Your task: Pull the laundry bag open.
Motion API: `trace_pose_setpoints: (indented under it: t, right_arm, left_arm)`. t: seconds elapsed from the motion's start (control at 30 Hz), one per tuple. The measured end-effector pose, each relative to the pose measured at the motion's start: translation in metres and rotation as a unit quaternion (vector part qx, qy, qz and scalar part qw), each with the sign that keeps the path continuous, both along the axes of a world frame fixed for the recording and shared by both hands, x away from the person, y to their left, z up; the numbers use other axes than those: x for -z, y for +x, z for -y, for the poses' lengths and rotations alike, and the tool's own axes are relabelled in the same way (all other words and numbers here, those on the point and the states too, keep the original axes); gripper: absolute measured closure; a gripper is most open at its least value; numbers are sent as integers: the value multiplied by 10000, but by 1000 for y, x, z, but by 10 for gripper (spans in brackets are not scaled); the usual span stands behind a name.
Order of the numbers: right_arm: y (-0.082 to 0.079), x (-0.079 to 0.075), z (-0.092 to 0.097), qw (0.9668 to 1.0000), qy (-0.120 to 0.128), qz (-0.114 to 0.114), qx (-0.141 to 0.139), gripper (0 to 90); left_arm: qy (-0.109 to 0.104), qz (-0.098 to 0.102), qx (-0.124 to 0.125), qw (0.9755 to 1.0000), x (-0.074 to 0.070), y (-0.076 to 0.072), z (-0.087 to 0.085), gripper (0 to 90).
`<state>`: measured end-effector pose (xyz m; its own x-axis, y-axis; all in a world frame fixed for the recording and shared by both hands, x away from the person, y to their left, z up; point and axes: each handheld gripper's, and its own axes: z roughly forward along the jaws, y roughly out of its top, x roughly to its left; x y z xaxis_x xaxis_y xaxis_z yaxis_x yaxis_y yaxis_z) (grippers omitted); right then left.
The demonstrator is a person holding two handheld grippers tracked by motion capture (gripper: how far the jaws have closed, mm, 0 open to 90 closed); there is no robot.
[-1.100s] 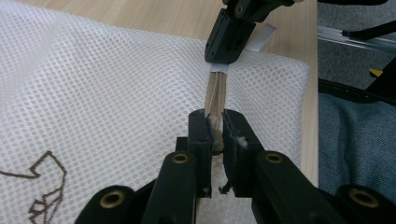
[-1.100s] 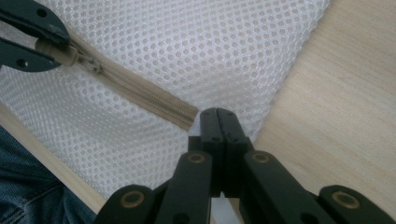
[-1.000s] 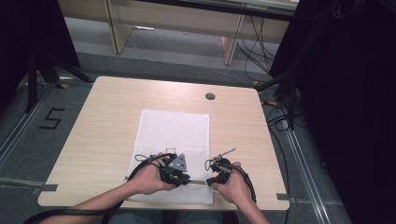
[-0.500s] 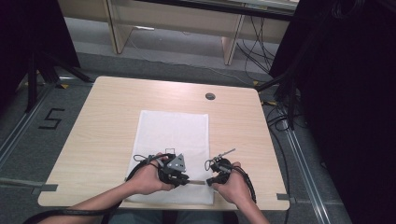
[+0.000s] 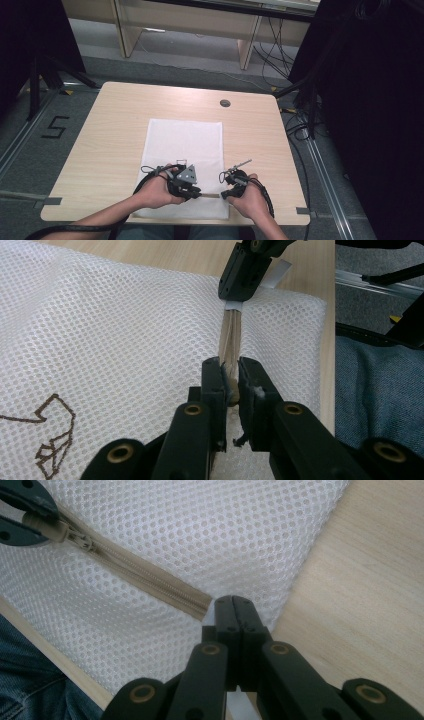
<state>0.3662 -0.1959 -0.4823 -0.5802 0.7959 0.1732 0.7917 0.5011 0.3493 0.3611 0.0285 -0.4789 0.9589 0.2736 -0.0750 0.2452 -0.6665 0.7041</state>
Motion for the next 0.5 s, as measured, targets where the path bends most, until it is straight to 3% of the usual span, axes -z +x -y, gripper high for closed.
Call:
trace_pose_setpoints:
  t: [0.2,0.23,0.33,0.43,0.5]
  right_arm:
    - [-2,-1,-2,10000,-63,-5,64,900]
    - [-3,-2,-3,9997,-98,-109,175,900]
    - [-2,-1,-2,9999,-95,-12,65,900]
    - [-3,-2,-3,9998,-105,-71,148,900]
    - [-3,-2,-3,9998,-101,-67,141,900]
  left_arm:
    - [-14,-6,-31,10000,1,-1,-1,817]
    - [30,33,-34,10000,1,-2,-2,817]
    - [68,79,62,9999,0,0,-3,816]
    - [61,90,82,9999,1,0,-3,816]
    - [-35,-5,-28,10000,2,-1,-3,816]
